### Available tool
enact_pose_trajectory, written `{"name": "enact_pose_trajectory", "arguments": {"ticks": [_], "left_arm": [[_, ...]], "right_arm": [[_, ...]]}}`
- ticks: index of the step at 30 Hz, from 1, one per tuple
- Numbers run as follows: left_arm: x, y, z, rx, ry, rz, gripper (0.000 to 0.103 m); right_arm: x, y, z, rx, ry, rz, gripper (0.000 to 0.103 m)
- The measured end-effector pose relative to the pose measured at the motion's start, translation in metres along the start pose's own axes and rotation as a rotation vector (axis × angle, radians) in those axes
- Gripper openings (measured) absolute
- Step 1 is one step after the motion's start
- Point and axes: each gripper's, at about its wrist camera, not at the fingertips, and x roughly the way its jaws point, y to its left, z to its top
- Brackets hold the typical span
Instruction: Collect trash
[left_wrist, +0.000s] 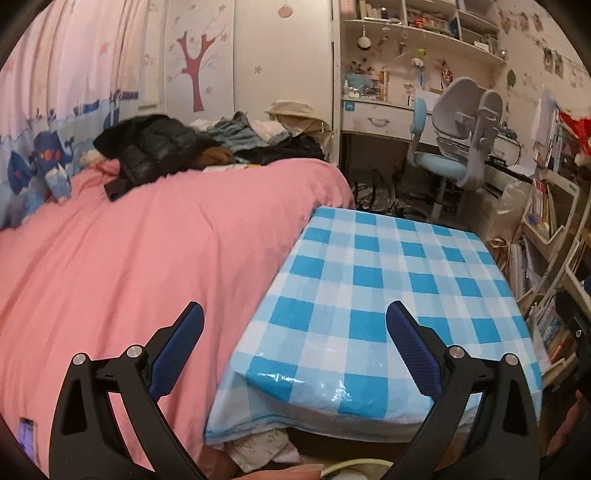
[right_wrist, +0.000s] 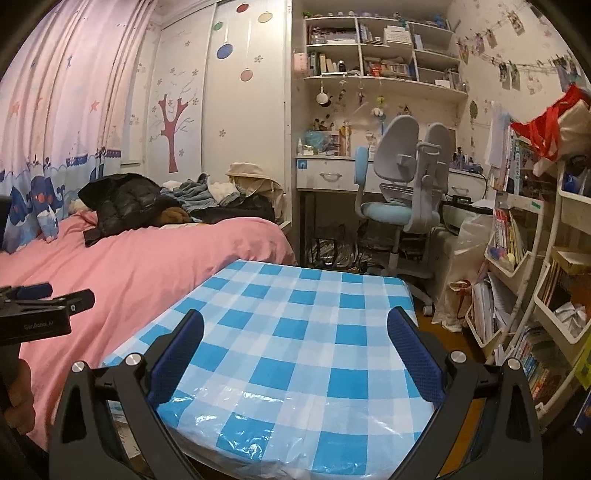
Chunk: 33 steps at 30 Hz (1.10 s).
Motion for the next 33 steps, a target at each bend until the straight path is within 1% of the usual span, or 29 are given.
{"name": "enact_pose_trajectory", "arguments": {"ticks": [5,8,14,27,33], "left_arm": [[0.003,-0.009,-0.006,0.02,0.017,-0.026,0.095],[0.002,-0.016,-0.009,0.04,0.014,-0.026,0.095],[-0.002,-0.028,-0.016,0.11,0.003,-0.012,0.095],[-0.008,-0.026,-0.017,0.104,-0.008,-0.015,0.095],[-0.012,-0.023,-0.015,0.092,-0.011,-0.031,0.095]], "right_arm": [[-0.001,-0.003,-0.002,0.018,0.015,0.012,0.095],[-0.002,-0.006,-0.002,0.024,0.02,0.012,0.095],[0.0,-0.009,-0.003,0.036,0.039,0.004,0.095],[0.003,-0.007,-0.007,0.019,0.062,-0.014,0.095],[0.004,-0.004,-0.008,0.006,0.065,-0.019,0.095]]}}
